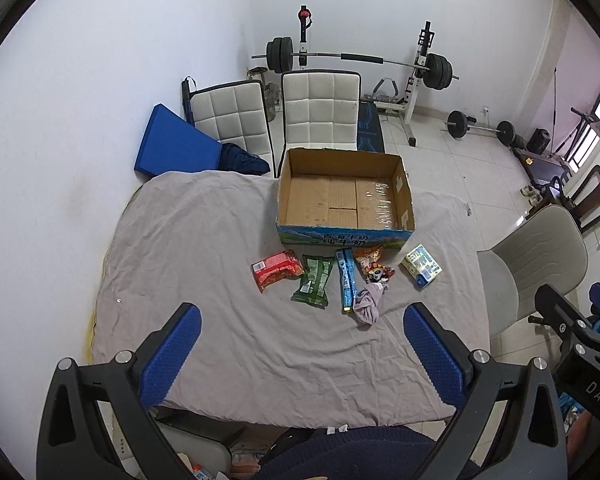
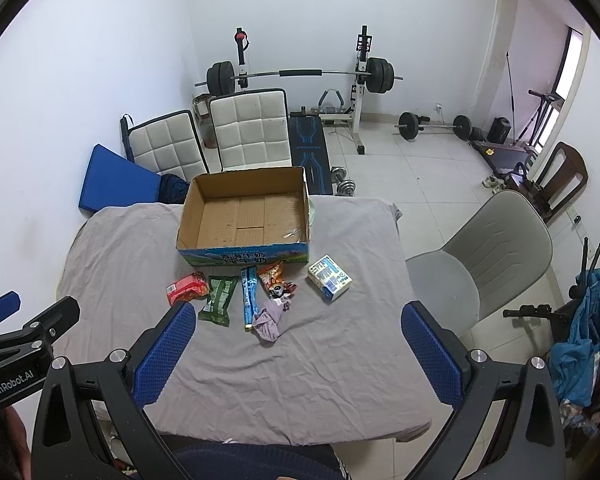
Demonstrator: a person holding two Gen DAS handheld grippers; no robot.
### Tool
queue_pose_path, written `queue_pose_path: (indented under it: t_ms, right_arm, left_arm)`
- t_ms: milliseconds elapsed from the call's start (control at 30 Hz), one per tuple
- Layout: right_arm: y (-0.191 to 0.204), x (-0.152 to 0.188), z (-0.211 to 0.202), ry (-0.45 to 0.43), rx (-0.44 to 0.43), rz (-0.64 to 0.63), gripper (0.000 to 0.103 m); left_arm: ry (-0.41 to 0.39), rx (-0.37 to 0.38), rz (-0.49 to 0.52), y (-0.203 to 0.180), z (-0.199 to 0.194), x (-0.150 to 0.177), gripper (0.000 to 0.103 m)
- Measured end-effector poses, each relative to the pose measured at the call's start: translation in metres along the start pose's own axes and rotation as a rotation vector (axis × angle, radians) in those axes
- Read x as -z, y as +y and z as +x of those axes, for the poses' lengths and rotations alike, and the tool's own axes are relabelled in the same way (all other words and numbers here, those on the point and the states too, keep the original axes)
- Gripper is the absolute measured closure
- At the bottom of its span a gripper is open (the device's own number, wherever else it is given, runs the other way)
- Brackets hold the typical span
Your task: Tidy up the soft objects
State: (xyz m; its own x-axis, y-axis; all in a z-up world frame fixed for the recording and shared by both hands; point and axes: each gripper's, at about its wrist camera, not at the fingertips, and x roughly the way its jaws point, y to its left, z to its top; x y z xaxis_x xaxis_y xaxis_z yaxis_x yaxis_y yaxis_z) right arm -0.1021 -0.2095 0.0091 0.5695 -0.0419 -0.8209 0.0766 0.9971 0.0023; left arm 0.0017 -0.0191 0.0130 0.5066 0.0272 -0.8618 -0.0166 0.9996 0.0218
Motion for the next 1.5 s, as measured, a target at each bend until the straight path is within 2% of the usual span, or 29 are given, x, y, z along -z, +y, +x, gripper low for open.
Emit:
queue_pose_path:
  t_ms: [1500]
  right_arm:
    - [-0.004,-0.009,-0.002,0.004,0.001,0.011,0.000]
  left_arm:
    - [0.008,0.018,-0.012,0.001,0.007,-0.003,0.000]
